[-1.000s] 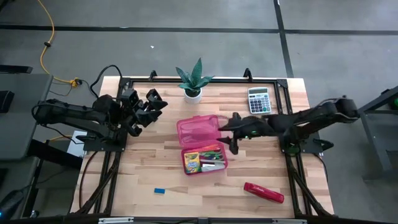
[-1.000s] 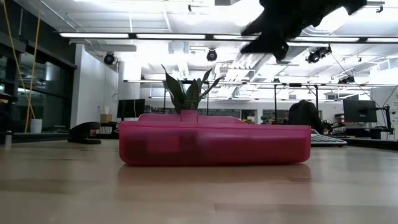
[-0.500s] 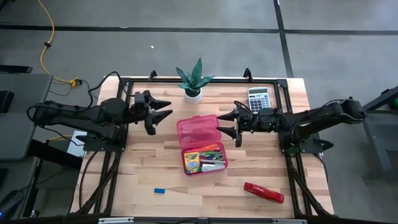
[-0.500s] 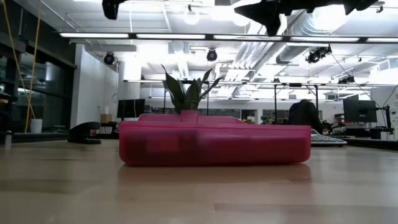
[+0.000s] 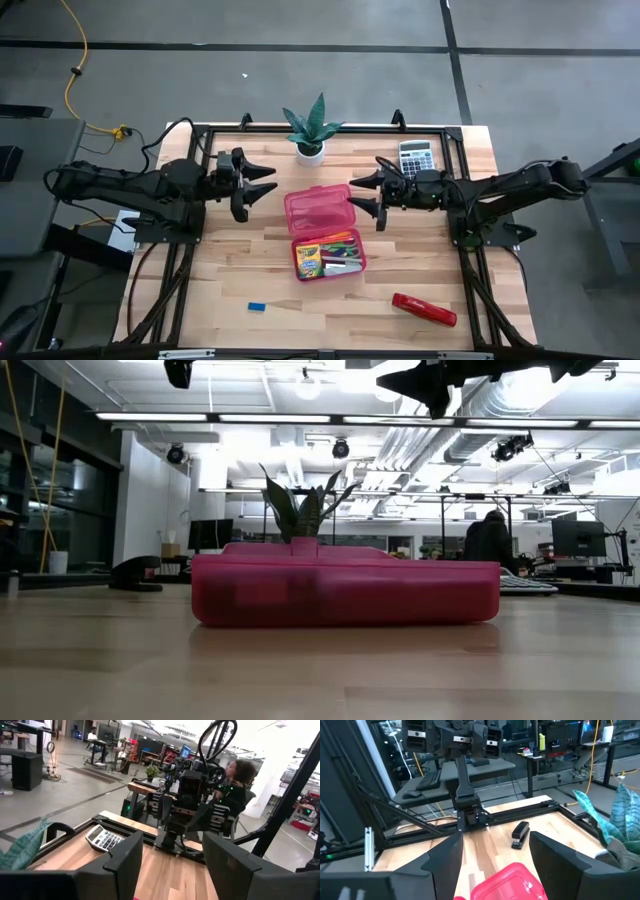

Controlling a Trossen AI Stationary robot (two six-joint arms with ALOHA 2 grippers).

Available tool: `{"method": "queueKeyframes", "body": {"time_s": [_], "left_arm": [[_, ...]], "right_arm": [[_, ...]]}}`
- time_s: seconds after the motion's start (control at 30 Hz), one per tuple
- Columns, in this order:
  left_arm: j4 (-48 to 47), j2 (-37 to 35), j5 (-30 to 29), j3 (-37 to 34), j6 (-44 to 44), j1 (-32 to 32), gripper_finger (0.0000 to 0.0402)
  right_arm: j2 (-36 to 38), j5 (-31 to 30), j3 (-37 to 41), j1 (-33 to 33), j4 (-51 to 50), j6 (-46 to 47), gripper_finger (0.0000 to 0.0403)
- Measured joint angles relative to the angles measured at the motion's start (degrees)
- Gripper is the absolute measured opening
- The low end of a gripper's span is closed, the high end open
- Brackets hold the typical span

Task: Pack school essentials
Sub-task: Put the blue eraser into the red supply box

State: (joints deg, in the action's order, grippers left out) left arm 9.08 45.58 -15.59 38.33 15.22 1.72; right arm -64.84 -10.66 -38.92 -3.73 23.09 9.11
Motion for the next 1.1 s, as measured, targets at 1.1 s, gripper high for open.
{"method": "queueKeyframes", "body": {"time_s": [1.1], "left_arm": [[-21.49, 37.11, 12.23, 1.34, 31.63, -41.11, 0.0150]], "right_arm": [[-0.02, -0.24, -0.02, 0.00, -2.42, -1.62, 0.0220]]}}
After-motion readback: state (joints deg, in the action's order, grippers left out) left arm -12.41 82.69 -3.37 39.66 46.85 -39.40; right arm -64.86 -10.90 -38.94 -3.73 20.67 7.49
